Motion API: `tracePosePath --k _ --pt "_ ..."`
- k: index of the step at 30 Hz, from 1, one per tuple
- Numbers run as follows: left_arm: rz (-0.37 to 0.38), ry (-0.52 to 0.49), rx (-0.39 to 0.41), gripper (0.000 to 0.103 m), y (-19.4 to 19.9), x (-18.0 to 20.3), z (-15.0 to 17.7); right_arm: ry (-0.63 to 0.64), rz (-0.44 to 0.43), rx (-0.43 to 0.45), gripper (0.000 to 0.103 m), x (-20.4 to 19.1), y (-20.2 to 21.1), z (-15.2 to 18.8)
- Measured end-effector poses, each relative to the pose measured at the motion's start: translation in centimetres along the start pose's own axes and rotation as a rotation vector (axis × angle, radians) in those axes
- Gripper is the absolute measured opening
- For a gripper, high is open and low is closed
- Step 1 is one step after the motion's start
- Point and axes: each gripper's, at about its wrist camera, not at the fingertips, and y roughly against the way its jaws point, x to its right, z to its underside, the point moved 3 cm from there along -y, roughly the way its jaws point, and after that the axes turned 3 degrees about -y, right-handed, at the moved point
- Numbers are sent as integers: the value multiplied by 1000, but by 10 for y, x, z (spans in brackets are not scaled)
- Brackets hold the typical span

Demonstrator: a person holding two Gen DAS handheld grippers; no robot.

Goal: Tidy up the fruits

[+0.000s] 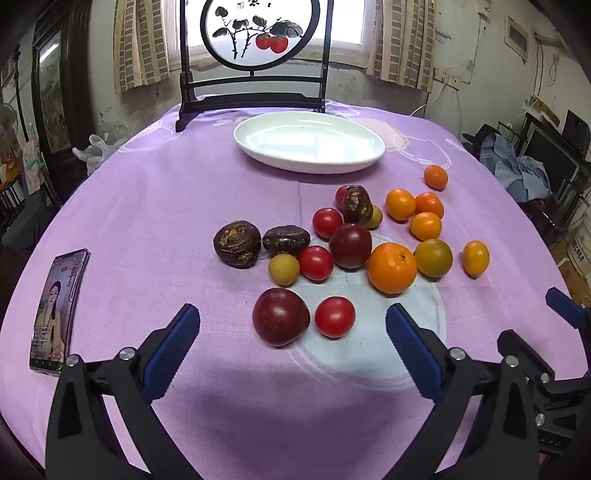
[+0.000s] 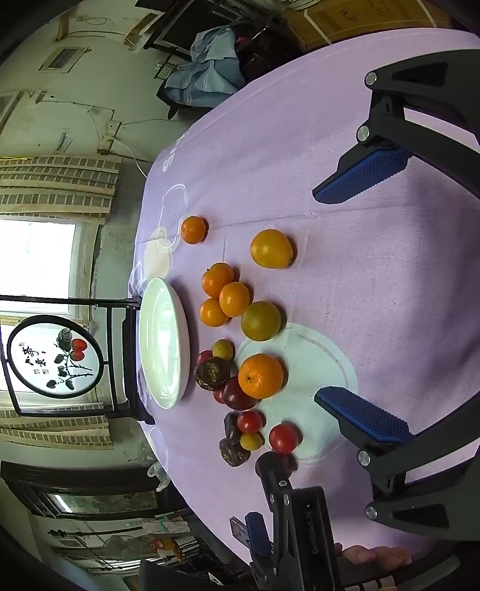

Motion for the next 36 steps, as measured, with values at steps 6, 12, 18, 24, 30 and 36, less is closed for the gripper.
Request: tracePosePath --k 6,12,18,24,30,36 --pt "29 9 -10 99 3 0 -2 10 -2 6 100 -1 1 2" --pt "21 2 -5 99 1 3 3 -7 -5 0 100 2 4 1" --pt "20 2 -10 99 1 2 4 -7 -9 -5 100 2 -2 5" --pt "25 2 -12 99 1 2 4 -8 -9 -7 100 2 -1 6" --pt "22 3 -18 99 1 3 5 -9 -10 -9 100 2 0 6" --pt "21 13 -31 99 -1 1 7 -8 -11 -10 100 1 -4 7"
